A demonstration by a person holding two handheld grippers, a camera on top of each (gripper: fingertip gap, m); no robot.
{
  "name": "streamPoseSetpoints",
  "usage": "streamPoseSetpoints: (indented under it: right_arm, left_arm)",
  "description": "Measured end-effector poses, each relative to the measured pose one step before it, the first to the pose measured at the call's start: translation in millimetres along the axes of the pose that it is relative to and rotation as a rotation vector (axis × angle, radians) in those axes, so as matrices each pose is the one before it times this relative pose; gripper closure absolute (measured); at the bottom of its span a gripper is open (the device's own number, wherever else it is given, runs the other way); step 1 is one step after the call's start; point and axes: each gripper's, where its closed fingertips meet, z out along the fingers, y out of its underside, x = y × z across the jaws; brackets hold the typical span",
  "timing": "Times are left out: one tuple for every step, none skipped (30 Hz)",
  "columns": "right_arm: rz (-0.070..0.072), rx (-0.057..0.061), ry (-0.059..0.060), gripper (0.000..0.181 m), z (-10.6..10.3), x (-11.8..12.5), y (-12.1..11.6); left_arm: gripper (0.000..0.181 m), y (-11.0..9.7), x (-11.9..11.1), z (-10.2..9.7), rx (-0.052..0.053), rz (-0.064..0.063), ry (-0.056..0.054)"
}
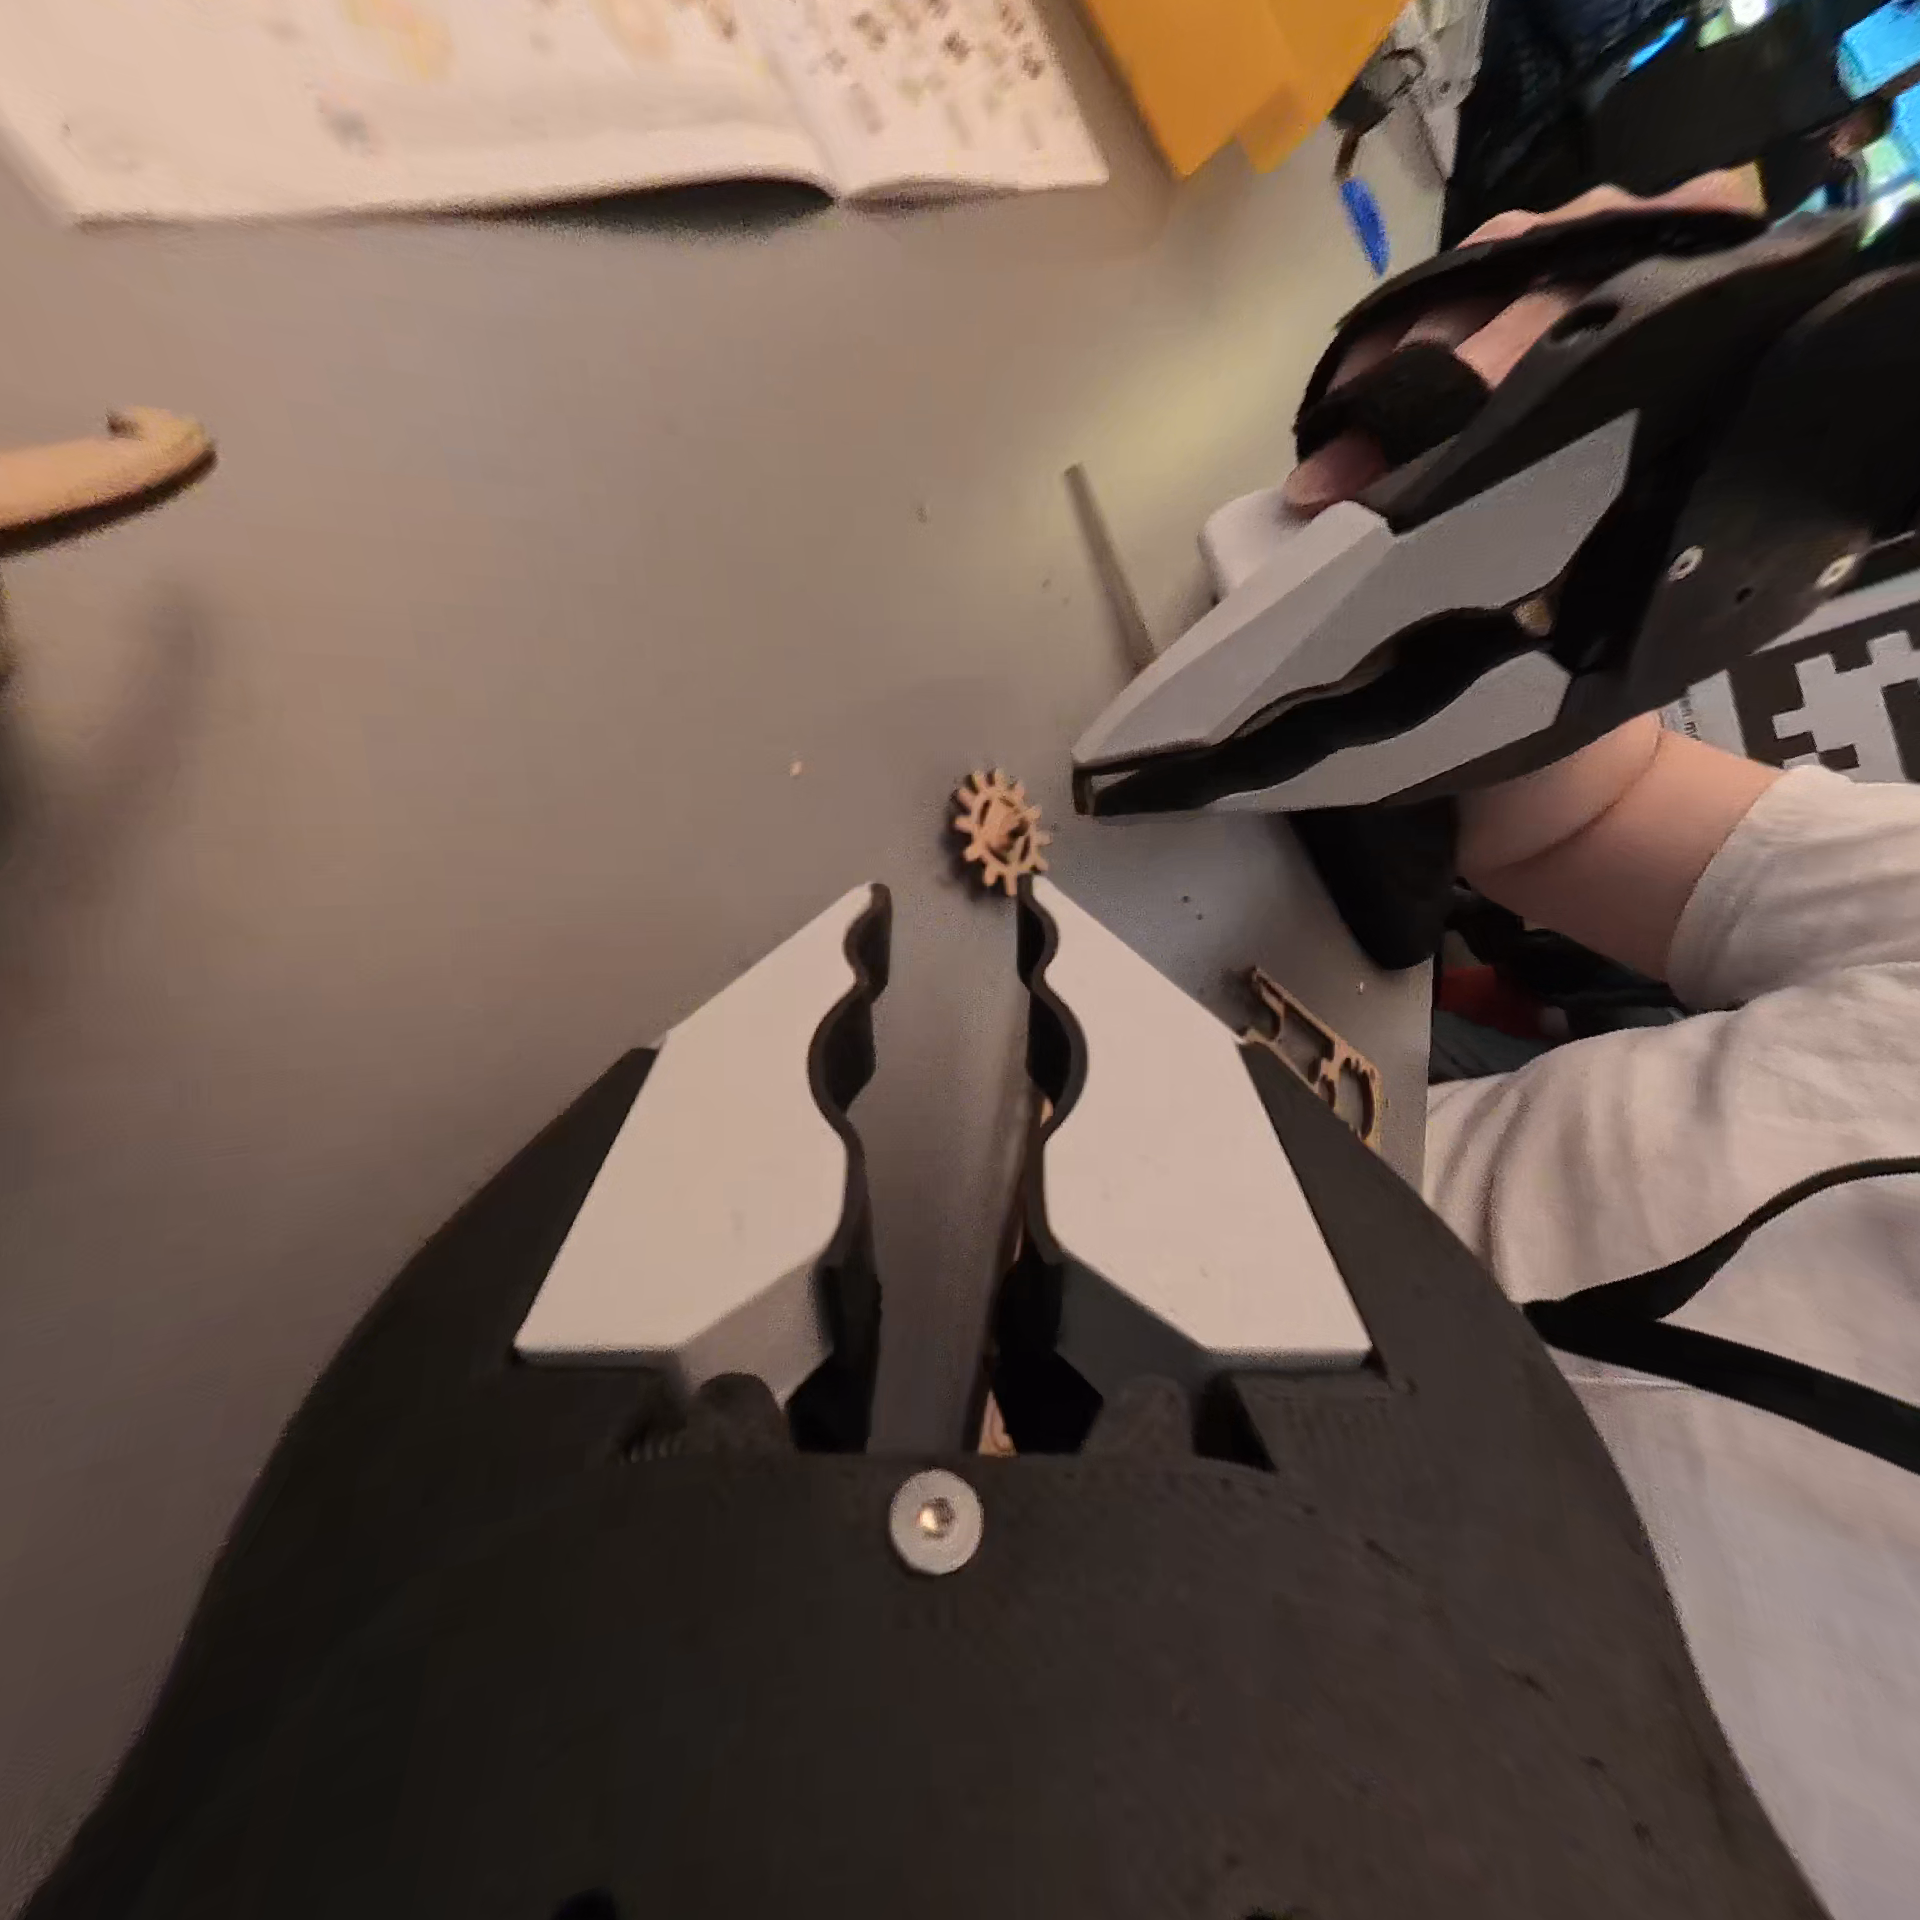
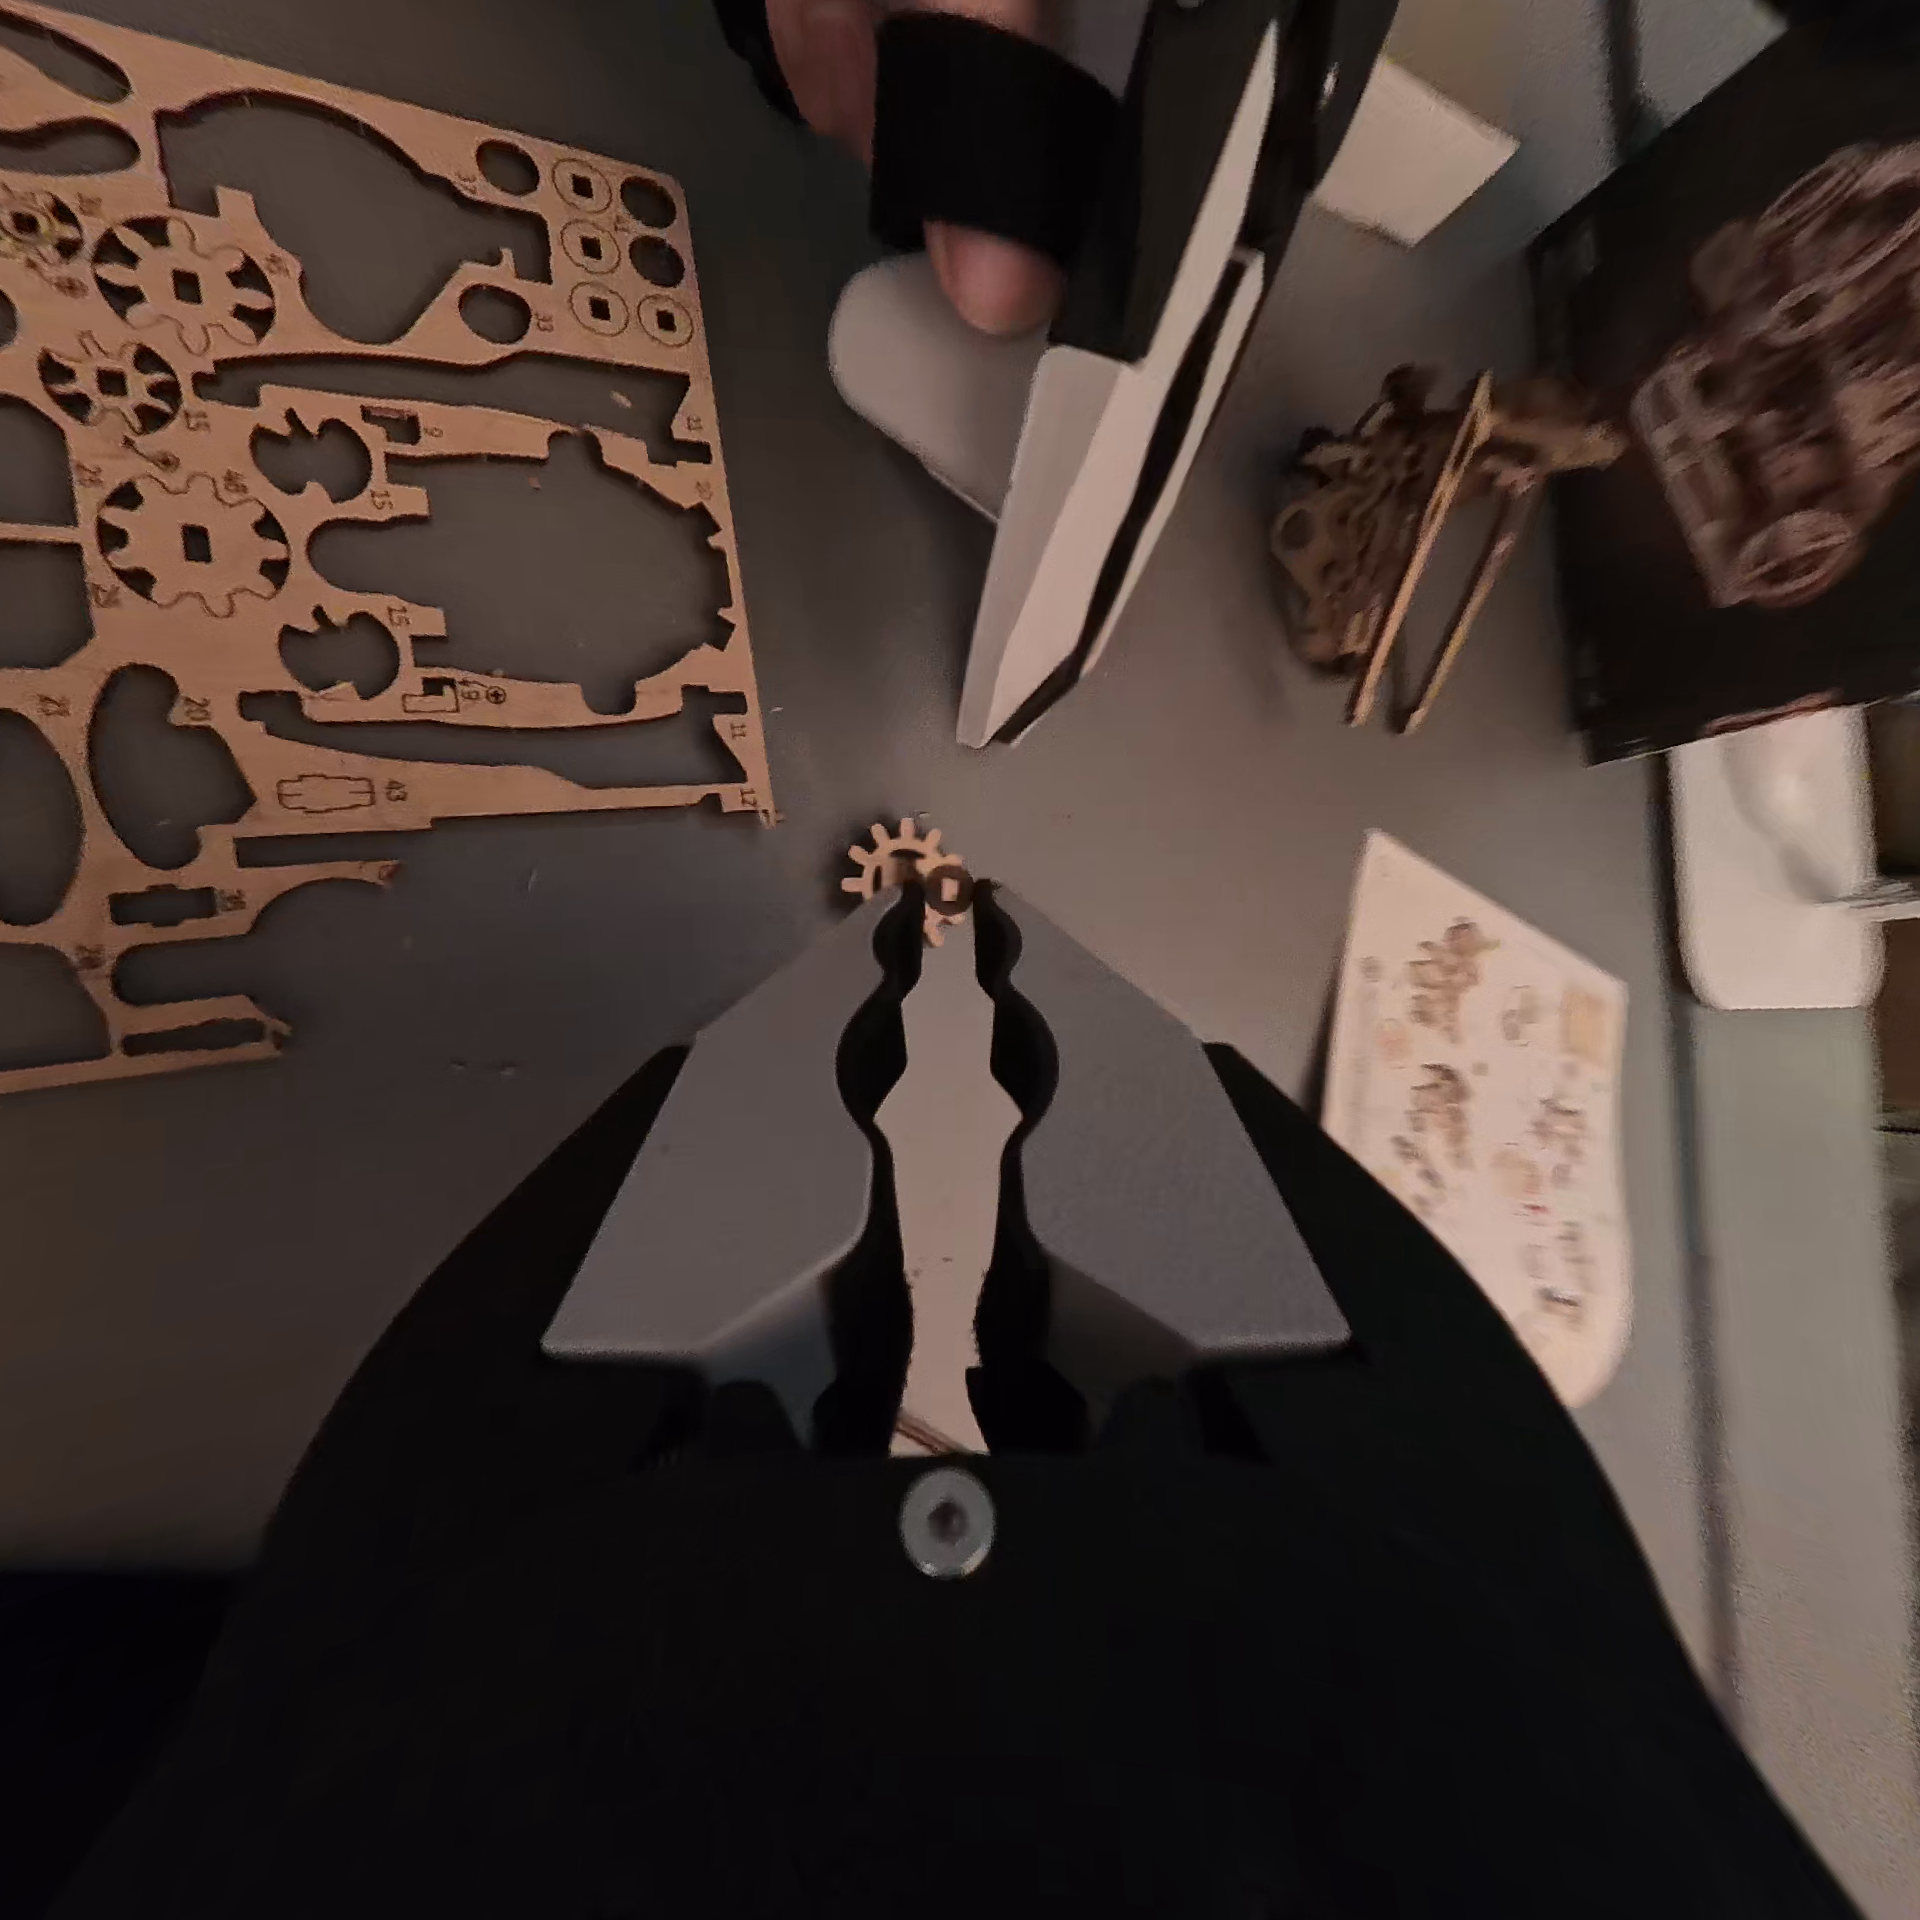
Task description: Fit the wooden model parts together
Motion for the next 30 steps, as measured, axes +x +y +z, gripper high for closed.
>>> streamPoseSetpoints:
  right_arm:
    - [0.0384,0.0059,-0.0330,0.173,2.75,-1.50,2.11]
    - [0.0276,0.0121,-0.0261,0.173,2.05,-1.11,0.60]
    - [0.0188,0.0111,-0.0188,0.173,1.09,-0.87,-0.08]
    - [0.0120,0.0032,-0.0100,0.173,0.44,0.25,0.25]
    - [0.0044,0.0048,-0.0069,0.173,0.05,0.25,-0.56]
    - [0.0035,0.0096,-0.0153,0.173,0.40,-1.31,-1.19]
    - [0.0109,0.0000,-0.0149,0.173,1.06,-0.70,0.19]
    - [0.0114,-0.0074,-0.0138,0.173,1.21,-0.39,1.56]
    - [0.0071,-0.0070,-0.0121,0.173,1.37,-0.39,1.87]
    - [0.0055,-0.0094,-0.0148,0.173,1.29,-0.99,2.23]
    - [0.0045,0.0002,0.0046,0.173,0.86,1.97,0.66]
    - [0.0042,0.0111,-0.0110,0.173,0.41,-0.45,-1.45]
    - [0.0067,0.0055,-0.0215,0.174,0.11,-1.96,-1.27]
    - [0.0034,-0.0024,0.0036,0.173,0.01,1.76,-0.06]
    - [-0.0006,-0.0126,0.0125,0.173,0.00,2.88,1.64]
    - [-0.0006,-0.0072,0.0015,0.173,-0.33,0.61,0.90]
    - [-0.0025,0.0009,0.0024,0.173,-1.04,0.33,-0.12]
    - [-0.0051,0.0011,0.0070,0.174,-1.49,1.31,-0.03]
    - [-0.0050,0.0025,0.0015,0.174,-1.57,0.91,-0.19]
    - [-0.0042,0.0020,-0.0089,0.174,-1.61,-0.16,-0.13]
    - [-0.0042,0.0031,-0.0075,0.173,-1.61,0.57,0.16]
    - [-0.0037,0.0053,-0.0122,0.173,-1.61,0.03,0.72]
    - [0.0012,0.0042,-0.0192,0.173,-1.53,-1.03,1.84]
    - [0.0097,0.0073,-0.0161,0.173,-1.34,-0.69,2.16]
    - [0.0155,0.0100,-0.0086,0.173,-1.28,0.18,1.75]
    - [0.0133,0.0131,0.0005,0.174,-1.04,0.99,0.72]
    - [0.0103,0.0107,0.0000,0.174,-0.56,0.46,0.69]
    - [0.0061,0.0004,-0.0073,0.174,-0.05,-1.23,1.57]
    - [0.0000,-0.0048,0.0024,0.173,0.42,-0.08,1.71]
    - [-0.0020,-0.0067,0.0022,0.173,0.87,-0.22,1.87]
  left_arm:
    - [0.162,4.50,-2.20,2.33,-0.0208,-0.0277,0.0048]
    - [0.166,3.78,2.21,2.92,-0.0173,-0.0289,0.0286]
    - [0.167,2.48,3.16,2.90,-0.0104,-0.0257,0.0282]
    - [0.169,1.87,2.09,2.46,-0.0093,-0.0149,0.0167]
    - [0.170,0.41,0.72,1.53,-0.0030,-0.0023,0.0025]
    - [0.170,-0.51,-0.05,0.63,0.0013,0.0029,-0.0068]
    - [0.170,-0.52,-0.16,0.27,-0.0007,0.0037,-0.0069]
    - [0.170,-0.51,-0.08,0.48,-0.0002,0.0014,-0.0039]
    - [0.170,-0.56,0.18,0.92,0.0010,-0.0041,-0.0003]
    - [0.170,-0.42,0.58,1.12,0.0005,-0.0061,0.0030]
    - [0.170,0.04,0.73,1.29,-0.0027,-0.0021,0.0023]
    - [0.170,-0.07,0.50,1.00,-0.0022,0.0001,-0.0033]
    - [0.171,-0.12,0.08,0.89,-0.0032,0.0053,-0.0085]
    - [0.174,0.35,-0.44,1.22,-0.0057,0.0117,-0.0124]
    - [0.178,0.26,-1.18,1.52,-0.0041,0.0120,-0.0146]
    - [0.181,0.25,-0.89,1.87,-0.0028,0.0056,-0.0092]
    - [0.181,0.17,1.12,1.89,-0.0011,-0.0016,0.0063]
    - [0.181,0.04,1.38,2.02,-0.0003,-0.0072,0.0121]
    - [0.181,-0.37,0.85,1.53,0.0018,-0.0041,0.0099]
    - [0.181,-0.59,0.20,0.86,0.0028,0.0028,0.0041]
    - [0.181,-0.75,-0.23,0.22,0.0023,0.0019,-0.0002]
    - [0.181,-1.24,-0.81,-0.08,0.0057,0.0029,-0.0039]
    - [0.181,-1.54,-0.80,-0.27,0.0070,0.0059,-0.0043]
    - [0.181,-1.57,-0.83,-0.23,0.0079,0.0027,-0.0054]
    - [0.181,-1.89,-0.71,-0.25,0.0118,0.0013,-0.0038]
    - [0.181,-1.36,0.54,0.02,0.0084,0.0020,0.0036]
    - [0.177,-0.35,1.48,-0.15,0.0022,-0.0024,0.0091]
    - [0.173,-0.41,1.20,-0.54,0.0039,-0.0081,0.0079]
    - [0.171,-0.59,0.31,-0.81,0.0071,-0.0064,0.0045]
    - [0.171,-0.14,0.02,-0.89,0.0053,-0.0045,0.0041]
